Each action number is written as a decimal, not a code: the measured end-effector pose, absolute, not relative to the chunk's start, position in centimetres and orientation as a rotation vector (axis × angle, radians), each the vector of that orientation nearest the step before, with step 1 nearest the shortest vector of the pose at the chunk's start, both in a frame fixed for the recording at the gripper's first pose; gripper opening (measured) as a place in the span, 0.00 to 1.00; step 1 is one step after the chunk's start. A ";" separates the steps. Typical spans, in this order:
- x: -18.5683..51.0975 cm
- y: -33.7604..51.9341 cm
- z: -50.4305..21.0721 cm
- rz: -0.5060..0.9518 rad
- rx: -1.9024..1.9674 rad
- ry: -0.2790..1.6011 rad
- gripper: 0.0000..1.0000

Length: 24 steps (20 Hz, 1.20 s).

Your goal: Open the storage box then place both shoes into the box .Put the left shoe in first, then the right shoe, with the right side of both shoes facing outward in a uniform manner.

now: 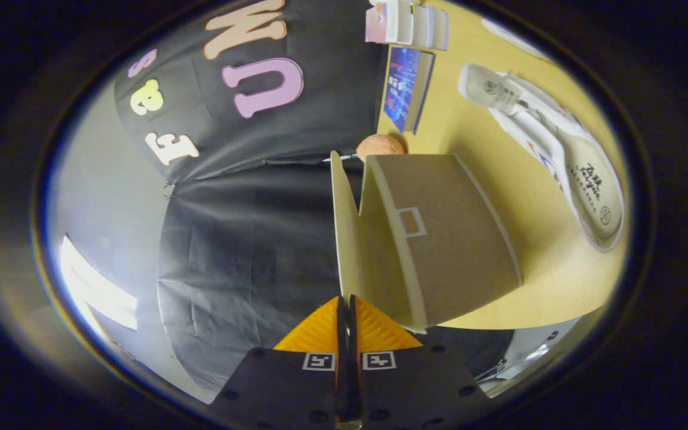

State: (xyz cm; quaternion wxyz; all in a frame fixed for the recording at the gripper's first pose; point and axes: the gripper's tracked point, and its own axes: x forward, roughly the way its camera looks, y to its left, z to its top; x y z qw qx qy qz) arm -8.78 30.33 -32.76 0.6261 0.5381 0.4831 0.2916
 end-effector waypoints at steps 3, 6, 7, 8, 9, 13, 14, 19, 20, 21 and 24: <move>-9.4 32.6 -30.2 0.745 1.140 1.083 0.02; -9.9 35.7 -27.4 0.837 1.060 1.054 0.02; -10.2 36.8 -26.9 0.867 1.033 1.048 0.02; -10.1 37.9 -26.6 0.893 1.011 1.048 0.02; -10.4 39.0 -26.4 0.915 0.992 1.053 0.02; -11.1 43.5 -26.3 0.966 0.960 1.092 0.02; -11.2 44.8 -26.6 0.971 0.949 1.110 0.02; -12.6 50.5 -29.0 1.005 0.835 1.169 0.02; -12.9 51.7 -29.4 1.017 0.820 1.180 0.02; -13.1 52.6 -29.7 1.025 0.805 1.186 0.02; -13.2 54.3 -30.6 1.034 0.755 1.192 0.02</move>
